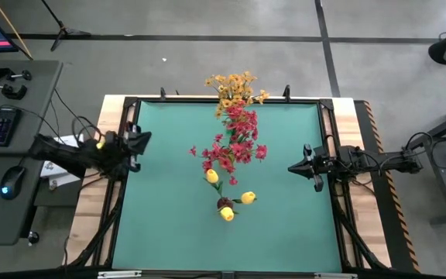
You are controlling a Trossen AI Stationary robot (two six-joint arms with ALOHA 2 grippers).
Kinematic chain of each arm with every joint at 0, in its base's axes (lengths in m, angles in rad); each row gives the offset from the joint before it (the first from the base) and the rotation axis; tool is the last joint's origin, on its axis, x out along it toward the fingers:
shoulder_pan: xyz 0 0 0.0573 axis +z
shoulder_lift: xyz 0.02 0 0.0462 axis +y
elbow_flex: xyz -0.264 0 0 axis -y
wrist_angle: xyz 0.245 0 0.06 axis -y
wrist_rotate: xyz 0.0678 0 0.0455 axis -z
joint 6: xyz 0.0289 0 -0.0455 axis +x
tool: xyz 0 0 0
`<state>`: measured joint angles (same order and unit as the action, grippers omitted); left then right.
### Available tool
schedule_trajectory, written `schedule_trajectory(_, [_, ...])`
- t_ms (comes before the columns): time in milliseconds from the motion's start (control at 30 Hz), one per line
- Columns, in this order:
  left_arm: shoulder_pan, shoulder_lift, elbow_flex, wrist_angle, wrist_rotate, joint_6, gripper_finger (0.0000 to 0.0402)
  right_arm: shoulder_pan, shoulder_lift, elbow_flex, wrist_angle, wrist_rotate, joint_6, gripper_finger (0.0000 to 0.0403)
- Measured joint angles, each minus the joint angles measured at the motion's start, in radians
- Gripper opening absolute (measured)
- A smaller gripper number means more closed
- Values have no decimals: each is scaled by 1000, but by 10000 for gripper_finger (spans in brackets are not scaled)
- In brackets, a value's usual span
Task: Sort flowers into vase by color
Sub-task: Return to Home Position
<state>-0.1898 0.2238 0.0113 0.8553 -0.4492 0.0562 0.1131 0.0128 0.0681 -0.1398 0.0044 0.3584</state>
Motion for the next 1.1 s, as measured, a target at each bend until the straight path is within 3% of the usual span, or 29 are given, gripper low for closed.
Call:
schedule_trajectory(233, [2, -223, 0, -28, -4, 42, 1, 0, 0, 0, 0, 0, 0, 0])
schedule_trajectory(367, [4, -218, 0, -108, -17, 133, 1, 0, 0, 1, -3, -3, 0, 0])
schedule_trajectory(433, [10, -214, 4, -241, -10, 133, 0, 0, 1, 2, -6, -5, 0, 0])
schedule_trajectory(500, [26, -219, -1, -386, 24, 84, 0, 0, 1, 2, -8, -5, 0, 0])
schedule_trajectory(700, [174, -220, 0, -625, 151, -105, 0, 0, 1, 2, -14, -5, 0, 0])
schedule_trajectory(867, [256, -220, 0, -809, 159, -175, 0, 0, 1, 2, -15, -5, 0, 0])
schedule_trajectory(1100, [228, -221, 1, -831, 336, -129, 0, 0, 1, 2, -19, -5, 0, 0])
